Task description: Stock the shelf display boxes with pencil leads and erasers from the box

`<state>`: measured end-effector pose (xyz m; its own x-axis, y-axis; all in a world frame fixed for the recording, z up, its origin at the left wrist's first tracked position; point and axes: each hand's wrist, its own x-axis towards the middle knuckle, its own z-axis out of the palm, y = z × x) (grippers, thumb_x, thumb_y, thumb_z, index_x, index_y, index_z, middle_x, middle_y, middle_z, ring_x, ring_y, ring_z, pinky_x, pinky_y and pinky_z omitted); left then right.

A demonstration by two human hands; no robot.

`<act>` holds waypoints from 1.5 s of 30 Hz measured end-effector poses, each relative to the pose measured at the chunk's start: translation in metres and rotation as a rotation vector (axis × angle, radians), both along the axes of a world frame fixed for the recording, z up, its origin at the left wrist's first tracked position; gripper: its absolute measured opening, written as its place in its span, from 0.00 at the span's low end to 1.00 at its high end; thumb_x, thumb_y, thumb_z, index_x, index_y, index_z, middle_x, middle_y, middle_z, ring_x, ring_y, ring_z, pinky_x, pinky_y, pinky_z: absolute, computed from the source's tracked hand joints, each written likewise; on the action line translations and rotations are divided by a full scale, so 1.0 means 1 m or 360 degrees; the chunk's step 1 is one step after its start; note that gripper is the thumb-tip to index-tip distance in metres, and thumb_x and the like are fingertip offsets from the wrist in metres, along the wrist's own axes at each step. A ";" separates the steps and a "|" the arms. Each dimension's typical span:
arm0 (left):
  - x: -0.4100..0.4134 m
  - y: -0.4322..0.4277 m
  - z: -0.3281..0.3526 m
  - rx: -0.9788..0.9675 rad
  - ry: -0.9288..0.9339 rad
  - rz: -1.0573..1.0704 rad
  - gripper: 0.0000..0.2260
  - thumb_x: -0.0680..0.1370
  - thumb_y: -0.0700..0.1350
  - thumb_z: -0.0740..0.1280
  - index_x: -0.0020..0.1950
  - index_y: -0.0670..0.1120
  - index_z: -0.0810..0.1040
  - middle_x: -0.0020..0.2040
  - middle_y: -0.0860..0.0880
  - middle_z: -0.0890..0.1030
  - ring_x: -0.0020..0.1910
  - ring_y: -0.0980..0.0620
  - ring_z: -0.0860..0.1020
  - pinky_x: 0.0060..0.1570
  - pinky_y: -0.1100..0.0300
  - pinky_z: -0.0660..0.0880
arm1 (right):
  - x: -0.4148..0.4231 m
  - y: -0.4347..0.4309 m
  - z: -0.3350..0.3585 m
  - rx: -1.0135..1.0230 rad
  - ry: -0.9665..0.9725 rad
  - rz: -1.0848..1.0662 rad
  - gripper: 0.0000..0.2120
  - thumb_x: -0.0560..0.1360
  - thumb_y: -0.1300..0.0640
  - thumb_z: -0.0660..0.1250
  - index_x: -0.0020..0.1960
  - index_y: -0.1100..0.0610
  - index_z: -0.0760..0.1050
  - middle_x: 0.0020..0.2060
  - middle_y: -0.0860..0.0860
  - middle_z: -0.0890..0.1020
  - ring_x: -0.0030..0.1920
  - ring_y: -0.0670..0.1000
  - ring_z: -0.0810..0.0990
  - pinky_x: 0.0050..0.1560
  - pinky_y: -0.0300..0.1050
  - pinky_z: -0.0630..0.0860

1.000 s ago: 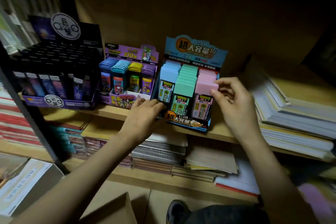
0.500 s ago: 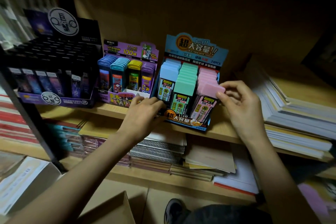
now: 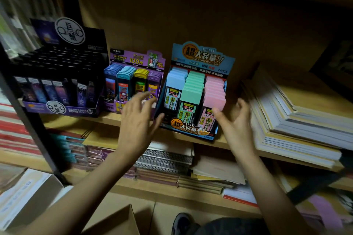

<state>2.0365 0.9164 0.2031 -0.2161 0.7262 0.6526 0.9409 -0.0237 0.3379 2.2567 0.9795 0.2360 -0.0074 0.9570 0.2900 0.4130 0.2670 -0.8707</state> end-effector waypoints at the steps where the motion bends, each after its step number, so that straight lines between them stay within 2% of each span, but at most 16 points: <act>1: -0.005 -0.002 -0.003 0.0009 -0.0106 0.0102 0.18 0.76 0.47 0.68 0.63 0.41 0.74 0.68 0.38 0.69 0.69 0.39 0.65 0.65 0.43 0.62 | -0.003 0.000 -0.007 -0.0218 0.0009 0.0055 0.46 0.67 0.38 0.70 0.76 0.51 0.49 0.75 0.52 0.59 0.73 0.53 0.61 0.68 0.48 0.60; 4: -0.025 -0.005 -0.011 -0.0185 -0.0292 0.0179 0.21 0.79 0.51 0.63 0.70 0.45 0.69 0.75 0.40 0.60 0.75 0.41 0.54 0.71 0.45 0.53 | -0.013 0.001 -0.024 -0.0524 0.0004 0.0238 0.57 0.60 0.30 0.66 0.77 0.53 0.43 0.76 0.52 0.55 0.75 0.54 0.57 0.73 0.52 0.56; 8: -0.035 -0.009 -0.013 -0.0215 -0.0205 0.0042 0.22 0.78 0.49 0.66 0.70 0.45 0.70 0.73 0.37 0.63 0.73 0.37 0.59 0.69 0.43 0.58 | -0.018 0.009 -0.027 -0.0513 0.0012 0.0279 0.61 0.54 0.27 0.67 0.76 0.57 0.48 0.74 0.54 0.62 0.73 0.55 0.62 0.71 0.58 0.62; 11: -0.042 -0.019 -0.014 0.0048 -0.0149 0.0231 0.24 0.77 0.47 0.67 0.71 0.40 0.67 0.73 0.34 0.61 0.72 0.34 0.59 0.70 0.43 0.58 | -0.016 0.012 -0.027 -0.0482 0.0009 0.0299 0.63 0.52 0.26 0.68 0.76 0.57 0.49 0.74 0.55 0.63 0.72 0.55 0.63 0.71 0.58 0.63; 13: -0.057 -0.027 -0.013 0.0262 -0.0346 0.0553 0.28 0.78 0.48 0.65 0.73 0.35 0.62 0.74 0.31 0.56 0.74 0.35 0.55 0.72 0.45 0.53 | -0.016 0.013 -0.027 -0.0455 0.0009 0.0315 0.65 0.51 0.25 0.68 0.76 0.58 0.49 0.73 0.55 0.64 0.72 0.55 0.64 0.71 0.58 0.63; 16: -0.086 -0.030 -0.007 0.0154 -0.0901 0.0879 0.35 0.79 0.50 0.63 0.74 0.30 0.49 0.75 0.29 0.46 0.75 0.34 0.47 0.73 0.46 0.47 | -0.016 0.014 -0.029 -0.0429 0.0032 0.0309 0.67 0.49 0.24 0.68 0.76 0.58 0.49 0.73 0.55 0.64 0.72 0.56 0.64 0.71 0.59 0.63; 18: -0.101 -0.030 -0.008 0.0057 -0.1176 0.0884 0.37 0.80 0.52 0.61 0.74 0.29 0.46 0.74 0.29 0.44 0.76 0.35 0.45 0.73 0.49 0.45 | -0.017 0.013 -0.031 -0.0402 0.0039 0.0318 0.66 0.51 0.25 0.68 0.76 0.58 0.49 0.73 0.55 0.64 0.72 0.55 0.64 0.71 0.58 0.63; 20: -0.107 -0.029 -0.015 0.0005 -0.1231 0.0765 0.38 0.80 0.53 0.59 0.74 0.29 0.42 0.75 0.30 0.42 0.76 0.38 0.42 0.73 0.51 0.43 | -0.019 0.012 -0.031 -0.0388 0.0032 0.0313 0.66 0.50 0.25 0.69 0.76 0.58 0.49 0.73 0.55 0.65 0.71 0.55 0.65 0.71 0.58 0.63; 24: -0.113 -0.028 -0.029 0.0009 -0.1188 0.0647 0.39 0.80 0.54 0.58 0.74 0.30 0.39 0.75 0.32 0.38 0.76 0.40 0.39 0.73 0.53 0.41 | -0.020 0.013 -0.032 -0.0392 -0.0011 0.0296 0.72 0.44 0.20 0.67 0.76 0.58 0.49 0.73 0.55 0.65 0.71 0.56 0.66 0.70 0.59 0.64; 28: -0.127 -0.029 -0.033 -0.0041 -0.1145 0.0543 0.39 0.80 0.55 0.58 0.75 0.33 0.39 0.76 0.33 0.38 0.76 0.42 0.39 0.73 0.55 0.41 | -0.019 0.014 -0.032 -0.0401 -0.0017 0.0291 0.71 0.44 0.21 0.67 0.76 0.58 0.51 0.72 0.55 0.67 0.70 0.56 0.67 0.69 0.59 0.65; 30: -0.133 -0.031 -0.033 -0.0082 -0.1118 0.0538 0.39 0.79 0.56 0.58 0.75 0.33 0.41 0.76 0.34 0.40 0.76 0.42 0.41 0.73 0.55 0.42 | -0.019 0.014 -0.031 -0.0389 0.0004 0.0302 0.67 0.47 0.23 0.69 0.75 0.59 0.53 0.70 0.55 0.69 0.69 0.56 0.69 0.69 0.59 0.66; 32: -0.132 -0.034 -0.030 -0.0056 -0.1037 0.0632 0.38 0.79 0.55 0.60 0.75 0.33 0.44 0.76 0.33 0.44 0.76 0.39 0.44 0.73 0.52 0.44 | -0.018 0.015 -0.031 -0.0354 0.0028 0.0325 0.57 0.52 0.28 0.71 0.71 0.59 0.61 0.65 0.55 0.75 0.64 0.54 0.74 0.66 0.57 0.69; 35: -0.124 -0.041 -0.022 0.0191 -0.0517 0.0683 0.31 0.81 0.51 0.60 0.75 0.34 0.52 0.76 0.32 0.51 0.76 0.37 0.51 0.73 0.48 0.49 | -0.018 0.014 -0.030 -0.0298 0.0050 0.0317 0.48 0.56 0.33 0.70 0.68 0.58 0.64 0.62 0.52 0.76 0.61 0.52 0.76 0.66 0.55 0.70; 38: -0.115 -0.039 -0.013 0.0081 0.0144 0.0497 0.29 0.80 0.52 0.55 0.76 0.39 0.54 0.78 0.42 0.49 0.77 0.45 0.49 0.73 0.51 0.45 | -0.017 0.013 -0.034 -0.0282 0.0008 0.0300 0.48 0.57 0.34 0.70 0.69 0.58 0.61 0.63 0.51 0.75 0.63 0.53 0.74 0.64 0.53 0.70; 41: -0.109 -0.036 -0.016 -0.0095 0.0215 0.0510 0.31 0.79 0.57 0.46 0.77 0.39 0.50 0.77 0.46 0.45 0.76 0.49 0.46 0.73 0.52 0.43 | -0.017 0.010 -0.033 -0.0276 -0.0019 0.0287 0.46 0.57 0.33 0.69 0.67 0.57 0.62 0.61 0.50 0.76 0.62 0.53 0.75 0.60 0.50 0.71; 45: -0.117 -0.035 -0.024 -0.0128 0.0134 0.0571 0.32 0.80 0.58 0.47 0.77 0.39 0.47 0.77 0.46 0.43 0.76 0.49 0.43 0.73 0.50 0.43 | -0.019 0.009 -0.029 -0.0325 -0.0046 0.0282 0.55 0.55 0.31 0.68 0.72 0.60 0.57 0.67 0.54 0.73 0.66 0.55 0.72 0.66 0.56 0.69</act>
<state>1.9200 0.8815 0.1793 -0.4141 0.6636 0.6230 0.9091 0.3361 0.2463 2.2379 0.9882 0.2072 -0.1857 0.9786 0.0884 0.4010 0.1576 -0.9024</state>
